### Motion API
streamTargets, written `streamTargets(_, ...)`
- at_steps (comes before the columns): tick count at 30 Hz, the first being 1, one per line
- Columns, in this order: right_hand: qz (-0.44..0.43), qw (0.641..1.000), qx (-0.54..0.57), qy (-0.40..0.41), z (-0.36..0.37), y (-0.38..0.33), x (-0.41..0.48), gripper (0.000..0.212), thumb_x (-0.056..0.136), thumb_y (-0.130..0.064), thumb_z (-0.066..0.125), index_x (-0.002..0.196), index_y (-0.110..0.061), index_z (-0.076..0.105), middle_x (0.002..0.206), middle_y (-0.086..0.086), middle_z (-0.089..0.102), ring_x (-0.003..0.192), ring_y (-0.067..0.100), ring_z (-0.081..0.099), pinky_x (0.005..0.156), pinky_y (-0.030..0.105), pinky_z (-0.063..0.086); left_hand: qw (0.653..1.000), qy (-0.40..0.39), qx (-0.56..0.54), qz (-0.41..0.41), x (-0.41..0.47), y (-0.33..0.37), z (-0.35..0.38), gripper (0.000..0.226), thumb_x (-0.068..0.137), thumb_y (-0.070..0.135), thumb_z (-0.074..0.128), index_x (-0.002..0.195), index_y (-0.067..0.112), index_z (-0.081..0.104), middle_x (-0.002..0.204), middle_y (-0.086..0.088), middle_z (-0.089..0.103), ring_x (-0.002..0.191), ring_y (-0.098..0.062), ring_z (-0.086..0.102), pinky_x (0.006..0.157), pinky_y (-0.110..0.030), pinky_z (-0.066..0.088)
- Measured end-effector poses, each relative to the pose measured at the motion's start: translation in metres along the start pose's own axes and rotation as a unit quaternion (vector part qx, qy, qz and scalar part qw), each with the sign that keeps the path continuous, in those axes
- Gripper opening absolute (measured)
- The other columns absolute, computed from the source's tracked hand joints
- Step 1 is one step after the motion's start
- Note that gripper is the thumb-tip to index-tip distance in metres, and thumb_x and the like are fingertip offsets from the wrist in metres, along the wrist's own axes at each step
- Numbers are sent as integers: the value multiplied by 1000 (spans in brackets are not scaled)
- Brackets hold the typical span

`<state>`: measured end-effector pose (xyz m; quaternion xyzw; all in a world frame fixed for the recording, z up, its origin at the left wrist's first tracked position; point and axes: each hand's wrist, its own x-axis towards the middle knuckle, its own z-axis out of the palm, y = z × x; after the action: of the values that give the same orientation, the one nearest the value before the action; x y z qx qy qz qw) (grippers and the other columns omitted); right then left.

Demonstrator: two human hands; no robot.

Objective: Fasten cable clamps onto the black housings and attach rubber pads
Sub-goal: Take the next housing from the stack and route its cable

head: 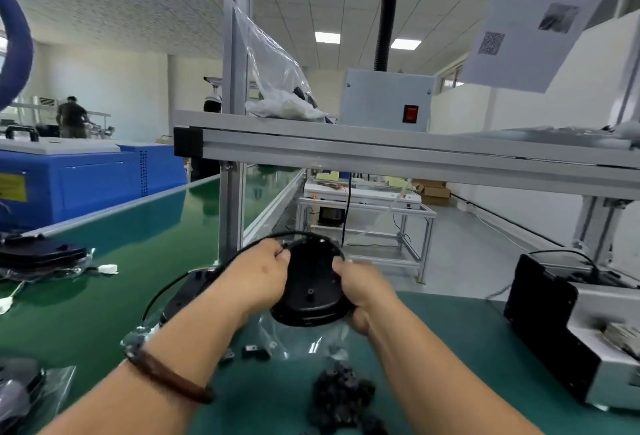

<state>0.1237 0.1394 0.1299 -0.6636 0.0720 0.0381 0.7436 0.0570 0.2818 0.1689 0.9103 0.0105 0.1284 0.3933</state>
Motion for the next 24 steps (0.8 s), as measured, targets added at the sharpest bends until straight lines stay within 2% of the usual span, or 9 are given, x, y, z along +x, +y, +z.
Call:
streamTargets(3,-42,999,23,-14,-44,-10,-64,15,98,-20,54,106,-6,58,86,12,73,70,25,69,69,40,59,993,-59,55,88,-48,31,-17,24,101,38,33,84,25,44,79,1,52,69,-14,46,64,-31,39)
streamTargets(6,-43,999,8,6,-80,8,-129,16,97,-22,57,94,-7,55,72,9,68,60,21,65,58,32,55,979,-132,92,129,-98,44,-20,25,99,43,33,81,28,42,78,2,58,70,-16,53,67,-33,47)
streamTargets(10,-3,998,-40,44,-109,54,-181,22,93,-28,60,98,-6,57,88,13,70,78,27,67,78,38,56,953,-225,125,159,-147,35,0,25,98,47,30,86,27,37,74,0,54,66,-18,48,68,-36,45)
streamTargets(12,5,987,-150,62,-119,70,-194,21,93,-38,57,95,-17,57,89,3,68,81,16,66,81,21,53,944,-254,144,152,-161,26,15,24,98,48,30,86,27,35,73,0,52,67,-18,45,75,-39,45)
streamTargets(13,7,975,-210,71,-123,75,-199,20,94,-42,54,94,-22,54,88,-5,64,78,7,61,69,7,46,942,-262,152,147,-166,22,22,24,98,49,31,85,28,34,74,1,51,67,-16,44,77,-38,45)
streamTargets(14,8,966,-249,76,-125,78,-202,19,95,-44,51,94,-25,50,89,-10,60,76,1,56,58,4,40,941,-266,156,141,-170,19,28,24,98,49,31,85,28,33,74,1,50,67,-16,44,78,-37,45)
streamTargets(18,2,955,-293,39,-126,81,-206,21,98,-38,49,108,-21,48,94,-4,56,80,11,55,61,14,42,946,-275,137,101,-172,12,34,23,97,50,31,87,30,33,73,4,48,67,-14,44,83,-38,47)
streamTargets(21,-3,926,-377,30,-126,73,-203,24,98,-47,41,104,-23,42,91,-10,51,75,2,48,54,13,31,946,-290,116,88,-168,10,32,22,97,50,32,84,31,34,71,4,47,67,-14,44,87,-44,49)
streamTargets(24,-53,895,-442,9,-129,66,-198,25,98,-48,38,97,-23,42,90,-8,52,76,7,49,58,19,34,946,-295,110,81,-167,12,34,23,97,47,33,81,32,34,73,3,50,68,-16,46,86,-42,49)
